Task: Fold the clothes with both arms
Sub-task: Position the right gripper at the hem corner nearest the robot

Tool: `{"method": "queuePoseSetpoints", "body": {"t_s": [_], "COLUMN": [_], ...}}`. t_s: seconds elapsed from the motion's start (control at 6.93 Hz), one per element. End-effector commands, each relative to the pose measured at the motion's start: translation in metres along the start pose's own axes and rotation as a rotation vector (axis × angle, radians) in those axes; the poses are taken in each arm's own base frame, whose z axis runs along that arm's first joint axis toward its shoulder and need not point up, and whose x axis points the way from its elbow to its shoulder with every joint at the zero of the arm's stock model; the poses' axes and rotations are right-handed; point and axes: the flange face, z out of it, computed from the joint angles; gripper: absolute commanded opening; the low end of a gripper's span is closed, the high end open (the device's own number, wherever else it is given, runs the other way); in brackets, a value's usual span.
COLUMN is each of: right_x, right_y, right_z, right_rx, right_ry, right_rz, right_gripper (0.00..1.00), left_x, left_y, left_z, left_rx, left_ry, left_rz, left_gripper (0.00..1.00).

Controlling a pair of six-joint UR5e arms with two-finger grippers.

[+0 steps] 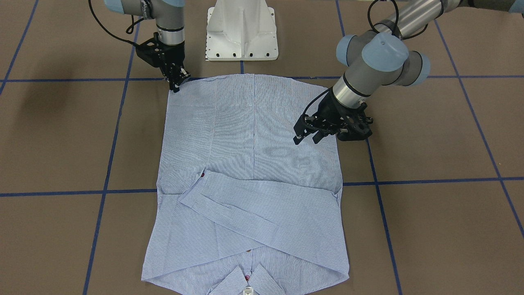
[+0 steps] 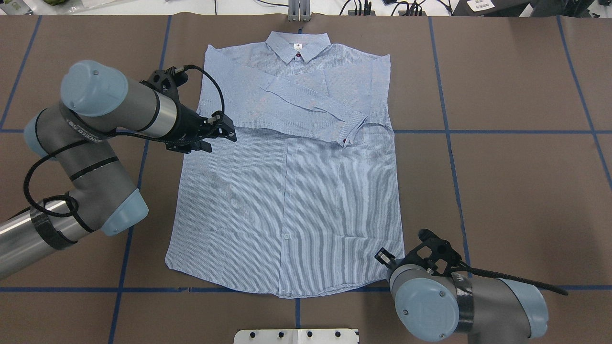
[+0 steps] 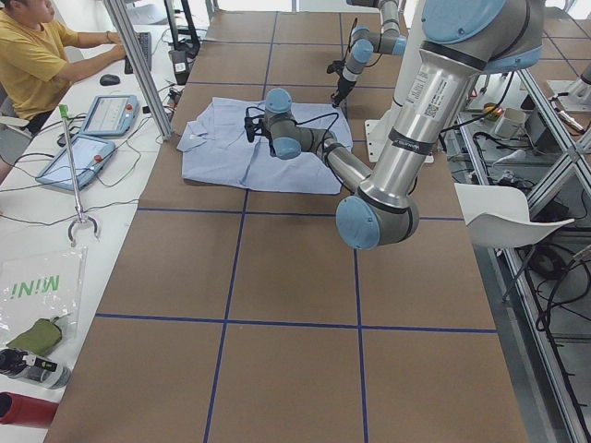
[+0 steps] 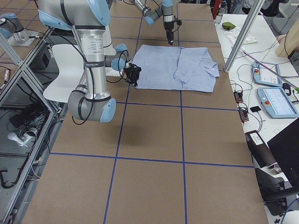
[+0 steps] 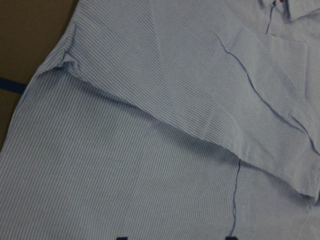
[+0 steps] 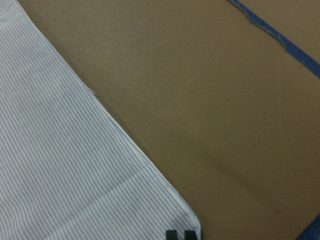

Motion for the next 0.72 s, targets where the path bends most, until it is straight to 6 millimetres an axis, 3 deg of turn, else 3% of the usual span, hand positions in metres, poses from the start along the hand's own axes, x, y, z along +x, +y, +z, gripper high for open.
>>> {"method": "queuePoseSetpoints", "body": {"t_s": [0.0,0.29,0.43,0.58], "right_x": [0.0015,0.0009,0.0016,0.0006], "right_y": [-0.0022,-0.0017,-0.0050,-0.0026], "right_z": [-0.0029,-0.0078,-0.0109,-0.0116], "right_rx": [-0.005,0.008,0.007,0.004], "right_ry": [0.004,0.024,0.022,0.019], "right_rz": [0.001,-0.005,-0.003,-0.005], "right_gripper": [0.14,0.02,0.12,0.41], "left_x": [0.0003,0.0003,0.0003,-0.0002], "left_y": [0.0001,0.0001,0.0001,-0.0001], "left_z": [-0.0002,-0.0002,-0.0002,0.0003], "left_rx": [0.001,0.001,0.001,0.001], "left_ry": [0.001,0.001,0.001,-0.001], "left_rz": [-0.001,-0.002,-0.002,-0.003], "left_gripper": [0.71,0.71,0.71,0.72]}}
